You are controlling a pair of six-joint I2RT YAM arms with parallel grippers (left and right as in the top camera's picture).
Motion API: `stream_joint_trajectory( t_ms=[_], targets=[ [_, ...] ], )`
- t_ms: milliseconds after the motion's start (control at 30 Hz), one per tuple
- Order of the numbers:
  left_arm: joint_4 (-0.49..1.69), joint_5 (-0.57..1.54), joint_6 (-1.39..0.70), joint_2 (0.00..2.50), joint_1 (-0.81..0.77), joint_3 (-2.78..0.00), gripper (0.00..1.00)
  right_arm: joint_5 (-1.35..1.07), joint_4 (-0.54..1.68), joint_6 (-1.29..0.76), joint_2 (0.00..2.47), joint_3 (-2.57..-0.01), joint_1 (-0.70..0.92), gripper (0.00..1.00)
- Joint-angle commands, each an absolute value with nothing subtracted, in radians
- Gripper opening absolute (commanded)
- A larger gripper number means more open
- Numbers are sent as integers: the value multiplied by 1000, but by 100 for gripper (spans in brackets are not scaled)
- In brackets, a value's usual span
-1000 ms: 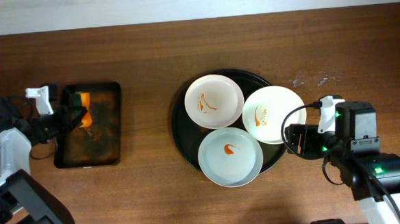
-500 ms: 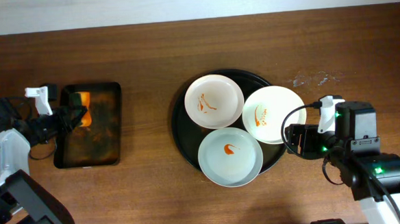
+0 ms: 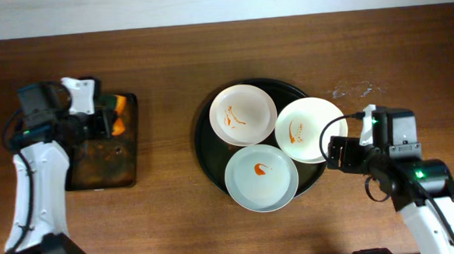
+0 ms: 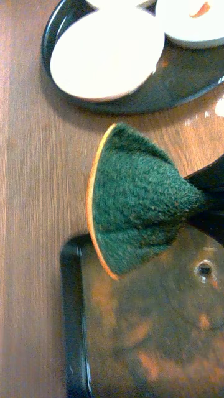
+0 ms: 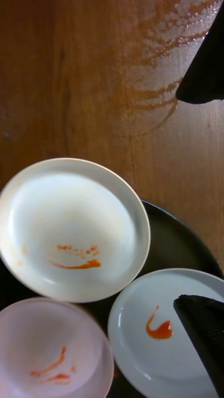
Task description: Clean dirty plates on tray and stack at the side
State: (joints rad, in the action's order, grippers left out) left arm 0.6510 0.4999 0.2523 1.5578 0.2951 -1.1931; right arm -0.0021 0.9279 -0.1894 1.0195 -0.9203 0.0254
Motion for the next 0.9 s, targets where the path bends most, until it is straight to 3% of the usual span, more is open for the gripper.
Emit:
stream_joint_trajectory(
  t_ms=[0, 67, 133, 200, 367, 433, 533, 700, 867],
  targets=[
    [699, 471, 229, 1510, 125, -1207, 0, -236, 928, -204, 1063, -950, 19, 99],
    [712, 475, 228, 1510, -23, -1207, 0, -422, 948, -204, 1109, -950, 19, 98],
    [712, 474, 228, 1510, -147, -1207, 0, -438, 1018, -204, 1178, -950, 19, 78],
    [709, 474, 226, 1513, -301, -1207, 0, -438, 1052, -203, 1278, -942, 21, 65],
    [640, 474, 123, 1588, -470, -1207, 0, -438, 1040, -196, 1490, -939, 21, 64],
    [605, 474, 89, 1646, -533, -1207, 0, -443, 1009, -196, 1580, -939, 21, 56],
    [553, 474, 36, 1727, -603, -1207, 0, -479, 979, -196, 1639, -939, 28, 55],
    [532, 474, 10, 1773, -643, -1207, 0, -449, 924, -259, 1643, -939, 120, 54],
    [532, 474, -17, 1773, -648, -1207, 0, -434, 895, -299, 1643, -920, 120, 44]
  ],
)
